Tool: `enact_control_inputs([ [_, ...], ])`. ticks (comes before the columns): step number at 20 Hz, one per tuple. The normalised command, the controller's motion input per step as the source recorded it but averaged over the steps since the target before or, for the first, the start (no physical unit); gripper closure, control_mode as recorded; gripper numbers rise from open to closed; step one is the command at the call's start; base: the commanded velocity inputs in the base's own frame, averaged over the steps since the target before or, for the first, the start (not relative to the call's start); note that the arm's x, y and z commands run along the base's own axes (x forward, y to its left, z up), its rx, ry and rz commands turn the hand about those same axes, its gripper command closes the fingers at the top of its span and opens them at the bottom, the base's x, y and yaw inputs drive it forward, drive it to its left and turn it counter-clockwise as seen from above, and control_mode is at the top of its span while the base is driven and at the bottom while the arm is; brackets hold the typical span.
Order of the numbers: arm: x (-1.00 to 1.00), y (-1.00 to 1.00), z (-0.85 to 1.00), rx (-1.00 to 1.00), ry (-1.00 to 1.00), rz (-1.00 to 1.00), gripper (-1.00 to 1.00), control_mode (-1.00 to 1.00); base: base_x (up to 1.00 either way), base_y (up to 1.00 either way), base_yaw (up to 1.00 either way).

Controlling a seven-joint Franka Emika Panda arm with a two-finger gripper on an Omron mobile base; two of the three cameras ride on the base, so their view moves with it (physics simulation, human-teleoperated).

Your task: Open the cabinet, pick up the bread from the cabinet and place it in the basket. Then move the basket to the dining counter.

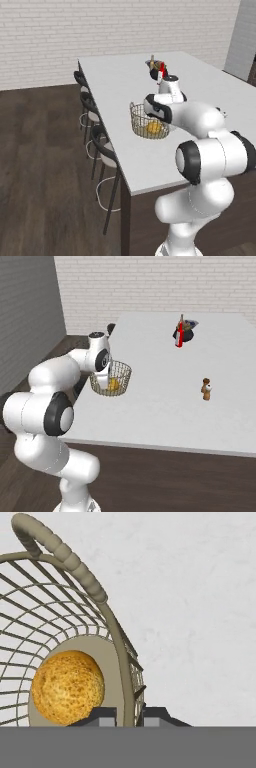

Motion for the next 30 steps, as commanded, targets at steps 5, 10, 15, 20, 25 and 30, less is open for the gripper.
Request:
enact_control_inputs([
  [5,0.64,0.04,-0.53,0.00,0.00,0.00,1.00,-1.00,0.00,0.00,0.00],
  [10,0.42,0.00,-0.50,0.00,0.00,0.00,1.00,-1.00,0.00,0.00,0.00],
  [15,0.34,0.00,-0.39,0.00,0.00,0.00,1.00,-1.00,0.00,0.00,0.00],
  [20,0.46,0.00,-0.30,0.00,0.00,0.00,1.00,-1.00,0.00,0.00,0.00],
  [25,0.27,0.00,-0.11,0.00,0.01,0.00,1.00,-1.00,0.00,0.00,0.00],
  [30,0.00,0.00,0.00,0.00,0.00,0.00,-1.00,-1.00,0.00,0.00,0.00],
])
